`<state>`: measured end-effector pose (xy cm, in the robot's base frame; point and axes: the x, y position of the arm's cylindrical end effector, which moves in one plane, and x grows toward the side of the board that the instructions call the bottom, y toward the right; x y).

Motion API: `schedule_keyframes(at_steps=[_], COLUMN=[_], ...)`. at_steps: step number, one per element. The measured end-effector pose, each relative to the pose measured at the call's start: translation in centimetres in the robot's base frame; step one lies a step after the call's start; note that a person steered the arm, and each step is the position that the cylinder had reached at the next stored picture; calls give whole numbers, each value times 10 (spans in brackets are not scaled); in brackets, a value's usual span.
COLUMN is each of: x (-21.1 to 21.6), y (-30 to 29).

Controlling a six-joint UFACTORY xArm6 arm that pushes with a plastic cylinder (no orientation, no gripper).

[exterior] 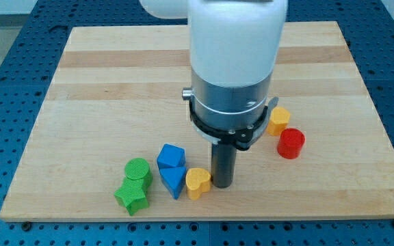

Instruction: Move red star a bit down

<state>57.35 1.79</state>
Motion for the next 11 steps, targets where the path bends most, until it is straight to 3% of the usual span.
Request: schedule_keyframes(at_steps=[2,6,7,8,11], x=[-4,-139,-174,-174,-73], y=[-6,-8,17,33,23])
